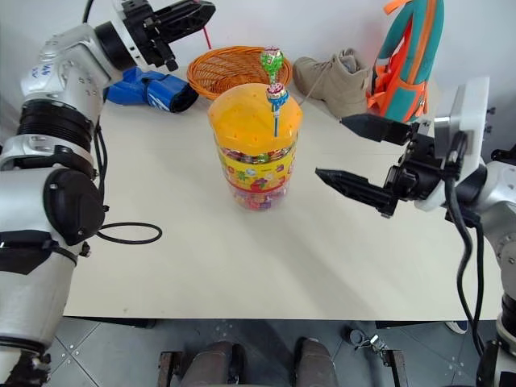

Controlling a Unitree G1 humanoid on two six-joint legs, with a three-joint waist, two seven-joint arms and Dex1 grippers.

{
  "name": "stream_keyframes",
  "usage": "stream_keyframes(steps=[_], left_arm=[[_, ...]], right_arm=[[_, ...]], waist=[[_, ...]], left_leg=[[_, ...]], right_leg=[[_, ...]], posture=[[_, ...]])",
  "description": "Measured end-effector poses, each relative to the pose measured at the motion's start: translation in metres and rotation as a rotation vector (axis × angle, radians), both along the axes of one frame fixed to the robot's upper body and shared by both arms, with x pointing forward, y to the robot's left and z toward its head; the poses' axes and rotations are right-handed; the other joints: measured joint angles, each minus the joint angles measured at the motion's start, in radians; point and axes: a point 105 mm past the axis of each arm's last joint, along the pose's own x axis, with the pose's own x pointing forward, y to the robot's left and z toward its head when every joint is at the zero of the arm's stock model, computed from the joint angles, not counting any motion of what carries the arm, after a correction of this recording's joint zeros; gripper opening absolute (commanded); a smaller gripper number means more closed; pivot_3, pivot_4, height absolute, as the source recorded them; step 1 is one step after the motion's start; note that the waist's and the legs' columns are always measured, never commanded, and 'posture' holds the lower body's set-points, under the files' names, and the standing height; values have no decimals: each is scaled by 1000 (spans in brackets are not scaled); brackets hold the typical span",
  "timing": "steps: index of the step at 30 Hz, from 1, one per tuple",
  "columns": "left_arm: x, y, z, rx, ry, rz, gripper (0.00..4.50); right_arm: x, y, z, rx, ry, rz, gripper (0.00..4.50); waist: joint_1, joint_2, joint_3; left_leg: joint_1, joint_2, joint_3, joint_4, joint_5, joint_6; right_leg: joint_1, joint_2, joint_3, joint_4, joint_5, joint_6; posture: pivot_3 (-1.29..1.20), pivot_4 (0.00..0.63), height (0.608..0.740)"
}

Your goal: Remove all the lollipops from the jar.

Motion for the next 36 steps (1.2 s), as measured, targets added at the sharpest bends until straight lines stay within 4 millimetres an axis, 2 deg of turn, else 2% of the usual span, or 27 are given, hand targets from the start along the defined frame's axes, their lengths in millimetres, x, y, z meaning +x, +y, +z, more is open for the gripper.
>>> stream_keyframes(steps=[2, 3, 7, 10, 13, 17, 19, 22, 23, 30, 36], left_arm=[[3, 24, -10, 31, 59, 87, 41], [4, 38, -21, 83, 108, 142, 41], [4, 85, -82, 207, 346, 306, 41], [-3, 99, -114, 263, 472, 366, 41], [-22, 115, -144, 310, 580, 436, 41], [-47, 111, -208, 322, 820, 454, 41], [-57, 106, -224, 330, 892, 460, 41], [-65, 104, -224, 364, 911, 476, 41], [-67, 104, -224, 373, 923, 487, 267], [-75, 103, -232, 380, 1018, 491, 2271], [-73, 105, -204, 407, 953, 504, 4099]], right_arm=[[-4, 1, -3, 5, 29, 21, 4500], [-8, 3, -4, 9, 42, 42, 4500], [-19, 11, -18, 6, 110, 105, 4500], [-20, 11, -24, 7, 138, 126, 4500], [-23, 12, -38, -22, 173, 180, 4500], [-14, 5, -45, -41, 181, 195, 4500], [-14, 5, -45, -57, 168, 210, 4500], [-14, 4, -49, -88, 168, 225, 4500], [-13, 1, -50, -101, 162, 219, 4500], [-5, -5, -49, -121, 137, 181, 4500], [-3, -5, -45, -132, 115, 171, 4500]], waist=[[-3, 0, 0], [-5, 0, 0], [-7, -1, 1], [3, -7, 4], [2, -8, 4], [4, -8, 5], [6, -9, 5], [6, -9, 5], [6, -9, 5], [4, -9, 5], [6, -9, 5]], left_leg=[[0, 0, 0, 0, 0, 0], [1, 0, 0, -1, 0, 0], [1, 0, 0, 0, 0, 0], [0, 0, -1, 1, 0, 0], [1, 0, 0, 1, 0, 0], [1, 1, -1, 1, 0, 0], [0, 1, -2, 2, 0, 0], [1, 1, -1, 2, 0, 0], [1, 1, -1, 2, 0, 0], [1, 1, -1, 2, 0, 0], [1, 1, -1, 2, 0, 0]], right_leg=[[0, 0, 0, 0, 0, 0], [0, 0, 0, 0, 0, 0], [0, 0, 0, 1, 0, 0], [0, 0, 0, 2, 0, 0], [1, 0, 2, 1, 0, 0], [1, 0, 2, 2, 0, 0], [1, 0, 1, 3, 0, 0], [1, 0, 2, 2, 0, 0], [1, 0, 2, 3, 0, 0], [1, 0, 2, 3, 0, 0], [1, 0, 2, 2, 0, 0]], posture=[[0, 150, 740], [0, 150, 740], [0, 150, 740], [0, 150, 740], [0, 150, 740], [0, 150, 740], [0, 150, 740], [0, 150, 740], [0, 150, 740], [0, 150, 740], [0, 150, 740]])
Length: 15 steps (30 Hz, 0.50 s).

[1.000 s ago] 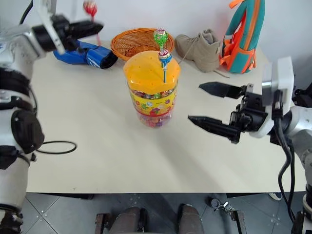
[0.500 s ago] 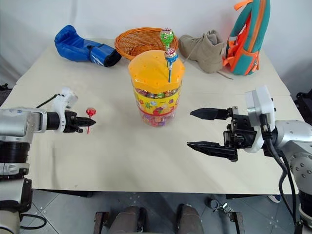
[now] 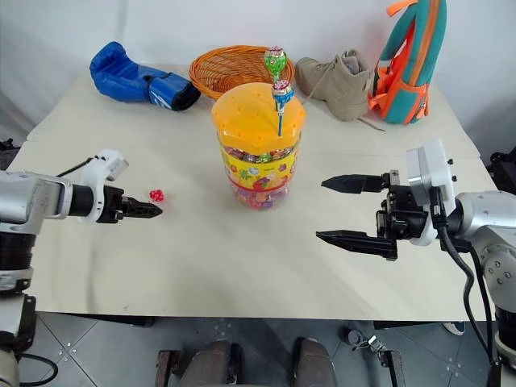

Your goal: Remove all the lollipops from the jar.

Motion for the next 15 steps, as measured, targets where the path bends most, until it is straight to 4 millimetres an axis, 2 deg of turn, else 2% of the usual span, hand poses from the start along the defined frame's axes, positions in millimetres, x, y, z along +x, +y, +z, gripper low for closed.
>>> stream_keyframes(steps=[1, 2, 4, 8, 12, 15], left_arm=[[0, 2, 4, 9, -7, 0, 4414], [-1, 3, 8, 14, -13, -3, 4463], [0, 4, 18, 27, -39, -20, 4463], [-2, 2, 56, 51, -170, -140, 4463], [0, -12, 79, 30, -302, -295, 4463], [7, -23, 100, -45, -468, -389, 4463]], right_arm=[[0, 0, 0, -1, 0, -1, 4500], [0, 0, 0, -1, 0, -3, 4500], [1, -1, 0, -2, 0, -5, 4500], [4, -3, 0, -16, -4, -44, 4500], [10, -4, 8, -23, -42, -91, 4500], [13, -6, 14, -25, -57, -130, 4500]], waist=[[-1, 0, 0], [-1, 0, 0], [-2, 0, 0], [-2, 0, 0], [0, 0, 0], [0, 0, 0]], left_leg=[[0, 0, 0, 0, 0, 0], [0, 0, 0, 0, 0, 0], [0, 0, 0, 0, 0, 0], [0, 0, 1, 0, 0, 0], [0, 0, 1, 0, 0, 0], [0, 0, 1, 0, 0, 0]], right_leg=[[0, 0, 0, 0, 0, 0], [0, 0, 0, 0, 0, 0], [0, 0, 0, 0, 0, 0], [-1, 0, 0, 0, 0, 0], [-1, 0, 0, 0, 0, 0], [-1, 0, 0, 0, 0, 0]], posture=[[0, 150, 740], [0, 150, 740], [0, 150, 740], [0, 150, 740], [0, 150, 740], [0, 150, 740]])
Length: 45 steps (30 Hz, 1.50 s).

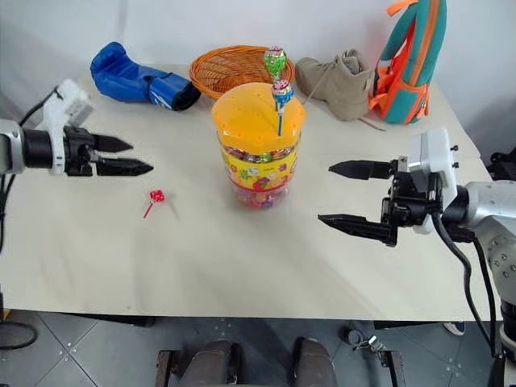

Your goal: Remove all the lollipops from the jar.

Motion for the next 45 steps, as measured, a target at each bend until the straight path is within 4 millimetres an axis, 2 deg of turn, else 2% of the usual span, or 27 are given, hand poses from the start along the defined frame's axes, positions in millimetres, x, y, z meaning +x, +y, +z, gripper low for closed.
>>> stream_keyframes(steps=[3, 5, 8, 10, 13, 17, 24, 27, 30, 38, 39, 45], left_arm=[[-4, -16, 22, -131, -144, -173, 4463], [-11, -23, 29, -224, -209, -311, 4463], [-26, -25, 27, -287, -259, -530, 4463], [-31, -24, 23, -290, -268, -601, 4463], [-28, -17, 23, -308, -318, -593, 4463], [-25, -9, 22, -335, -365, -580, 4463], [-18, 3, 14, -332, -376, -528, 4463], [-19, 7, 15, -314, -392, -517, 4500], [-22, 12, 12, -321, -384, -506, 4500], [-34, 31, 6, -314, -371, -461, 4500], [-35, 32, 6, -309, -371, -458, 4500], [-42, 31, 3, -313, -367, -479, 4500]], right_arm=[[6, 1, 10, 6, -18, -64, 4500], [10, 4, 21, 22, -48, -111, 4500], [16, 18, 35, 48, -105, -183, 4500], [19, 26, 33, 52, -105, -202, 4500], [29, 46, 30, 73, -106, -231, 4500], [37, 69, 36, 105, -135, -232, 4500], [56, 86, 43, 122, -125, -203, 4500], [67, 90, 42, 109, -93, -197, 3895], [69, 93, 40, 118, -83, -172, 2872], [65, 96, 51, 164, -116, -112, 173], [64, 96, 53, 167, -120, -108, 16], [59, 99, 72, 199, -163, -70, 16]], waist=[[-3, 0, 0], [-5, 0, 0], [-15, 0, 0], [-15, 0, 0], [-18, 0, 0], [-26, 0, 0], [-31, 0, 0], [-35, 0, 0], [-39, 0, 0], [-54, 0, 0], [-55, 0, 0], [-55, 1, 0]], left_leg=[[0, 0, 0, 0, 0, 0], [0, 0, 0, 0, 0, 0], [0, 1, 1, 0, 0, 0], [0, 1, 1, 0, 0, 0], [0, 1, 1, 0, 0, 0], [-1, 0, 0, 0, 0, 0], [-1, 0, 0, -1, 0, 0], [-1, 0, 1, -2, 0, 0], [-1, 0, 1, -3, 0, 0], [-3, 0, 1, -3, 0, 0], [-3, 0, 1, -3, 0, 0], [-3, 0, 2, -3, 0, 0]], right_leg=[[0, 0, -1, 0, 0, 0], [0, 0, 0, 0, 0, 0], [-1, 1, -1, 1, 0, -1], [-1, 1, -1, 1, 0, -1], [-1, 0, -1, 1, 0, 0], [-2, 0, -1, 2, 0, -1], [-3, 0, -1, 2, 0, -1], [-4, 0, -1, 3, 0, -1], [-6, 0, -1, 3, 0, -1], [-8, 0, -1, 4, 0, -1], [-9, 0, -1, 5, 0, -1], [-10, 0, 0, 5, 0, -1]], posture=[[0, 150, 740], [0, 150, 740], [0, 150, 740], [0, 150, 740], [0, 150, 740], [0, 150, 740], [0, 150, 740], [0, 150, 740], [0, 150, 740], [0, 150, 740], [0, 150, 740], [0, 150, 740]])
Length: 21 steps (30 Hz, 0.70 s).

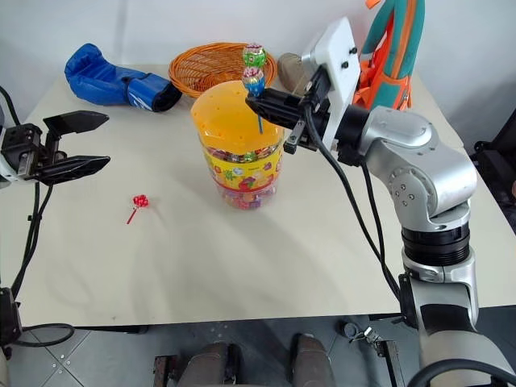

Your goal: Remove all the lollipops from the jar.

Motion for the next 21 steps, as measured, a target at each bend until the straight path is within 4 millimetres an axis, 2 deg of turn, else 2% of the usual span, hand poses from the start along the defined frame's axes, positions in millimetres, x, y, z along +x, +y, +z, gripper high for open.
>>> stream_keyframes(steps=[6, 9, 12, 15, 17, 18, 21], left_arm=[[-10, -8, -6, -4, 10, -58, 4500], [-15, -10, -12, -14, 34, -83, 4500], [-22, -14, -16, -13, 44, -115, 4500], [-32, -21, -23, 0, 67, -156, 4500], [-37, -25, -31, 18, 90, -176, 4500], [-40, -27, -34, 27, 96, -187, 4500], [-45, -34, -37, 35, 97, -218, 4500]], right_arm=[[-5, -7, 28, 51, -72, 4, 16], [-7, -25, 38, 49, -83, -44, 16], [-11, -46, 36, -6, -65, -109, 16], [-14, -73, 15, -95, 32, -184, 16], [-18, -90, -7, -154, 127, -232, 16], [-19, -101, -24, -189, 202, -262, 16], [-27, -115, -64, -239, 355, -289, 16]], waist=[[-1, 0, 0], [2, 0, 0], [2, 0, 0], [3, 0, 0], [3, 0, 0], [4, 0, 0], [6, 0, 0]], left_leg=[[-1, 0, 1, 0, 0, 0], [-1, 0, 0, 0, 0, 0], [-2, 0, 0, 0, 0, 0], [-2, 0, 1, 0, 0, 0], [-2, 0, 1, 0, 0, 0], [-2, 0, 1, 0, 0, 0], [-2, 0, 2, 0, 0, 0]], right_leg=[[-1, 0, 1, 0, 0, 0], [-1, 0, 1, 0, 0, 0], [-1, 0, 1, 0, 0, 0], [-1, -1, 2, 0, 0, 0], [-1, 0, 2, -1, 0, 0], [-1, 0, 2, -1, 0, 0], [-1, 0, 3, -1, 0, 0]], posture=[[0, 150, 740], [0, 150, 740], [0, 150, 740], [0, 150, 740], [0, 150, 740], [0, 150, 740], [0, 150, 740]])
